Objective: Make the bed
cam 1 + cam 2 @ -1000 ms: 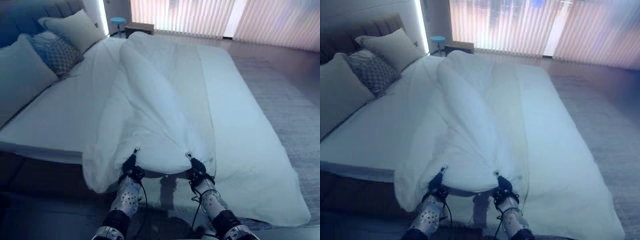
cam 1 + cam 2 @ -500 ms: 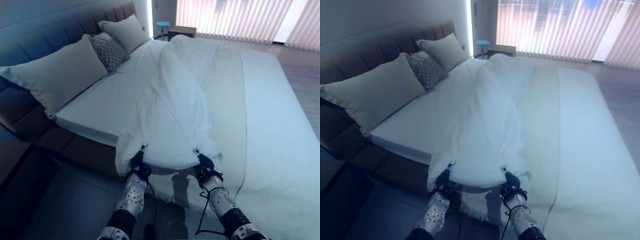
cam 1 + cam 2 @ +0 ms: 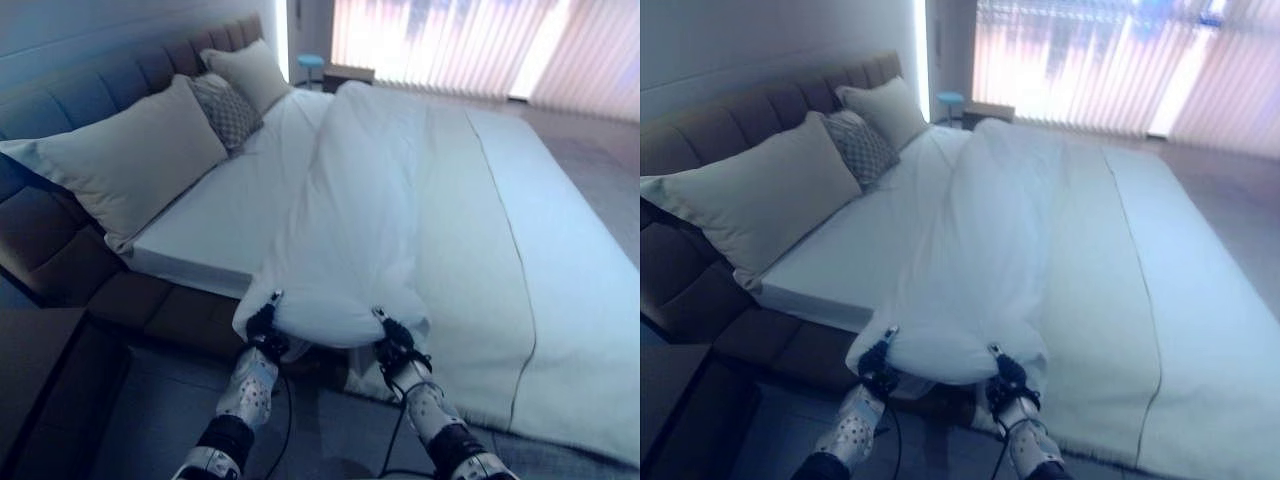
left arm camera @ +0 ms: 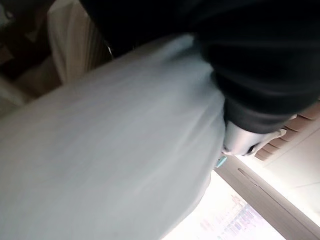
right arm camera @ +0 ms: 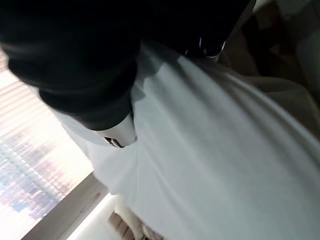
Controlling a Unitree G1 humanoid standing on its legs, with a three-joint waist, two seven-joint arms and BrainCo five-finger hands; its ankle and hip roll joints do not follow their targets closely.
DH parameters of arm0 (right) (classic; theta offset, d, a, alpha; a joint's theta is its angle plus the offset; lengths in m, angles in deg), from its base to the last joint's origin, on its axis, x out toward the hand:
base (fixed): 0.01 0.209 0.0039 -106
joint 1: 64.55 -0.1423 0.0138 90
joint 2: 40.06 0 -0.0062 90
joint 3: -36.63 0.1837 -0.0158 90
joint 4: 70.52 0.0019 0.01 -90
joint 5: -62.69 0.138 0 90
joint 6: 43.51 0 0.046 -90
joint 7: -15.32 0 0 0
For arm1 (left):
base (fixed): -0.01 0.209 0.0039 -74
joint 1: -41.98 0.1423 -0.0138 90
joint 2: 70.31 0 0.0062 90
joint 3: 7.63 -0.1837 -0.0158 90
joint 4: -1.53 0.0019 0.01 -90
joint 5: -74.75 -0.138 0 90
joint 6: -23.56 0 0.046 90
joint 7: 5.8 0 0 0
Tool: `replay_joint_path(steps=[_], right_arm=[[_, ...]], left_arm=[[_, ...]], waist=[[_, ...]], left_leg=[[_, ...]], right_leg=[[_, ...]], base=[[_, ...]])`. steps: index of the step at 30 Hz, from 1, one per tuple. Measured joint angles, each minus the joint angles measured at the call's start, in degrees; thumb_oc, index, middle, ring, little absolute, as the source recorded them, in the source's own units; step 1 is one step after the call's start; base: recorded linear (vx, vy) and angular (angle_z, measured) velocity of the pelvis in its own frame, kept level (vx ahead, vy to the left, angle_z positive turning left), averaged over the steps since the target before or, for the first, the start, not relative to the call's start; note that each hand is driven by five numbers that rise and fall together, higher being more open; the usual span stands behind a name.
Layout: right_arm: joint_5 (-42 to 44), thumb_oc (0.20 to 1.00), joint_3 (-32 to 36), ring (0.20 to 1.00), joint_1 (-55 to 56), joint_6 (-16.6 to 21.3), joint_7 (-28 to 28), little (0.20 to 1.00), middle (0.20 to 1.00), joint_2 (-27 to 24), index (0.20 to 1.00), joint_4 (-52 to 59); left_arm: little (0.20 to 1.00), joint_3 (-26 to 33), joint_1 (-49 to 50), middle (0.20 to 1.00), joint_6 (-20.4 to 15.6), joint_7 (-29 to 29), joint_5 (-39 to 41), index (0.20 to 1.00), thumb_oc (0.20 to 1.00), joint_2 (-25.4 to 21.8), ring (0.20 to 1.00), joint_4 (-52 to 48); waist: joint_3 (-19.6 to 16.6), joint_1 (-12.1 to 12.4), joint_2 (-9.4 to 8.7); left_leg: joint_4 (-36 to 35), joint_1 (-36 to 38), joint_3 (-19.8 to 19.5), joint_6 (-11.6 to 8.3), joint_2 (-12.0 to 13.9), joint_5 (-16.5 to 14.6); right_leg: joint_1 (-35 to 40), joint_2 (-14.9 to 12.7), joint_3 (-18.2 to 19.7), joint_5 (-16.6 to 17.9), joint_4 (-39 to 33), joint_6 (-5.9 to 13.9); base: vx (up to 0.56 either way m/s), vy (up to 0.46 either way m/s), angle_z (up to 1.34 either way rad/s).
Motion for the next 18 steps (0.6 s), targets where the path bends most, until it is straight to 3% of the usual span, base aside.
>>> replay_joint_path(steps=[1, 2, 3, 5, 8, 9, 10, 11, 12, 13, 14, 16, 18], right_arm=[[0.01, 0.2, 0.01, 0.2, 0.15, 0.0, 0.07, 0.2, 0.2, -0.07, 0.2, -0.29], [0.0, 0.2, -0.05, 0.2, -0.43, 0.03, 0.02, 0.2, 0.2, -0.09, 0.2, -0.66], [-0.06, 0.2, -0.15, 0.2, -0.55, 0.03, 0.22, 0.2, 0.2, -0.29, 0.2, -0.46], [-0.51, 0.2, -0.61, 0.2, -0.38, 0.15, 0.32, 0.2, 0.2, -0.63, 0.2, -0.35], [-0.46, 0.2, -2.4, 0.2, -0.04, 0.25, 0.42, 0.2, 0.2, -1.15, 0.2, -0.78], [-0.46, 0.2, -2.43, 0.2, 0.27, 0.28, 0.28, 0.2, 0.2, -1.58, 0.2, -1.15], [-0.46, 0.2, -2.47, 0.2, 0.21, 0.28, 0.24, 0.2, 0.2, -1.69, 0.2, -1.44], [-0.46, 0.2, -2.54, 0.2, 0.42, 0.28, 0.21, 0.2, 0.2, -1.69, 0.2, -0.93], [-0.47, 0.2, -2.54, 0.2, 0.66, 0.55, 0.18, 0.2, 0.2, -1.67, 0.2, -0.85], [-0.48, 0.2, -2.53, 0.2, 1.14, 0.66, 0.16, 0.2, 0.2, -1.69, 0.2, -0.78], [-0.48, 0.2, -2.47, 0.2, 1.66, 0.99, 0.15, 0.2, 0.2, -2.09, 0.2, -1.03], [-0.47, 0.2, -2.52, 0.2, 3.45, 1.27, 0.02, 0.2, 0.2, -3.0, 0.2, -1.17], [-0.48, 0.2, -2.54, 0.2, 4.37, 1.33, 0.02, 0.2, 0.2, -3.11, 0.2, -1.27]], left_arm=[[0.2, 0.01, -0.08, 0.2, -0.01, -0.03, -0.01, 0.2, 0.2, 0.41, 0.2, -0.07], [0.2, 0.59, 0.02, 0.2, -0.05, 0.02, 0.02, 0.2, 0.2, 0.81, 0.2, -0.14], [0.2, 0.63, 0.38, 0.2, -0.05, -0.08, 0.03, 0.2, 0.2, 0.62, 0.2, -0.3], [0.2, 0.8, 1.1, 0.2, -0.06, -0.23, 0.02, 0.2, 0.2, 0.63, 0.2, -1.57], [0.2, 2.15, 3.19, 0.2, 0.11, -0.31, -0.06, 0.2, 0.2, 1.82, 0.2, -3.11], [0.2, 2.29, 3.52, 0.2, 0.1, -0.17, -0.02, 0.2, 0.2, 2.94, 0.2, -2.91], [0.2, 2.28, 3.62, 0.2, 0.11, 0.08, 0.0, 0.2, 0.2, 3.17, 0.2, -2.68], [0.2, 2.38, 3.49, 0.2, 0.11, 0.33, -0.01, 0.2, 0.2, 3.15, 0.2, -2.52], [0.2, 2.35, 3.49, 0.2, 0.1, 0.4, -0.03, 0.2, 0.2, 3.19, 0.2, -2.43], [0.2, 2.29, 3.69, 0.2, 0.12, 0.42, -0.1, 0.2, 0.2, 3.42, 0.2, -2.22], [0.2, 2.18, 3.82, 0.2, 0.35, 0.39, -0.22, 0.2, 0.2, 4.07, 0.2, -1.58], [0.2, 2.16, 5.48, 0.2, 0.62, 0.39, -1.24, 0.2, 0.2, 6.07, 0.2, -1.35], [0.2, 2.16, 5.71, 0.2, 0.76, 0.29, -1.68, 0.2, 0.2, 6.47, 0.2, -0.89]], waist=[[-0.11, -1.13, 0.63], [0.37, -0.54, 1.71], [0.28, -0.72, 2.05], [0.0, -0.93, 1.64], [-0.06, -1.26, 1.84], [0.4, -1.13, 2.59], [0.65, -1.06, 3.08], [0.6, -1.45, 3.25], [0.05, -1.57, 2.31], [-0.57, -2.24, 1.13], [-0.62, -3.66, 1.32], [-2.02, -3.85, 4.25], [-1.79, -3.87, 4.57]], left_leg=[[-1.24, 0.08, -0.28, 1.27, -0.5, 0.62], [-4.07, 1.68, -0.4, 1.15, 0.15, 2.78], [-7.91, 3.86, -0.88, 1.75, -0.1, 4.59], [-9.71, 5.15, -1.31, 2.18, -2.0, 5.14], [-11.07, 6.19, -1.95, 2.69, -4.0, 5.23], [-11.52, 7.45, -2.57, 2.79, -3.44, 5.31], [-11.96, 8.05, -3.26, 2.78, -2.76, 5.31], [-12.13, 8.11, -3.89, 2.21, -1.52, 5.61], [-12.27, 7.98, -4.63, 1.87, -2.57, 5.64], [-12.33, 8.01, -5.5, 1.71, -3.89, 5.75], [-12.41, 8.22, -5.79, 1.51, -4.49, 5.99], [-12.1, 8.14, -4.42, 0.96, -4.1, 5.98], [-8.77, 6.34, -4.69, 0.25, -4.13, 5.53]], right_leg=[[-0.23, 2.61, -0.05, -7.45, 3.51, 1.62], [-0.72, 6.64, 0.25, -17.37, 9.44, 1.97], [0.45, 11.02, -1.54, -20.47, 9.78, 1.68], [4.85, 15.96, -4.5, -21.03, 1.31, 0.89], [6.78, 15.49, -4.18, -20.71, -1.74, 0.74], [5.24, 15.65, -2.15, -21.93, 2.31, 1.27], [3.99, 16.93, -0.19, -25.7, 3.75, 2.71], [3.1, 22.05, 3.65, -27.76, 1.56, 2.12], [3.24, 23.79, 5.0, -26.83, -1.6, 1.77], [4.26, 24.17, 6.51, -23.52, -3.41, -2.04], [5.76, 24.14, 7.03, -22.73, -4.33, -6.3], [6.24, 24.64, 5.84, -22.26, -5.13, -7.43], [6.16, 24.84, 5.81, -22.04, -5.26, -7.76]], base=[[0.05, 0.503, -0.08], [0.04, 0.425, -0.12], [0.03, 0.333, -0.28], [0.02, 0.269, -0.34], [0.03, 0.214, -0.2], [0.02, 0.103, 0.02], [0.04, 0.106, 0.15], [0.08, 0.092, 0.37], [0.07, 0.093, 0.62], [0.07, 0.043, 0.88], [0.02, 0.021, 0.89], [0.01, 0.031, 0.42], [-0.04, 0.092, 0.03]])
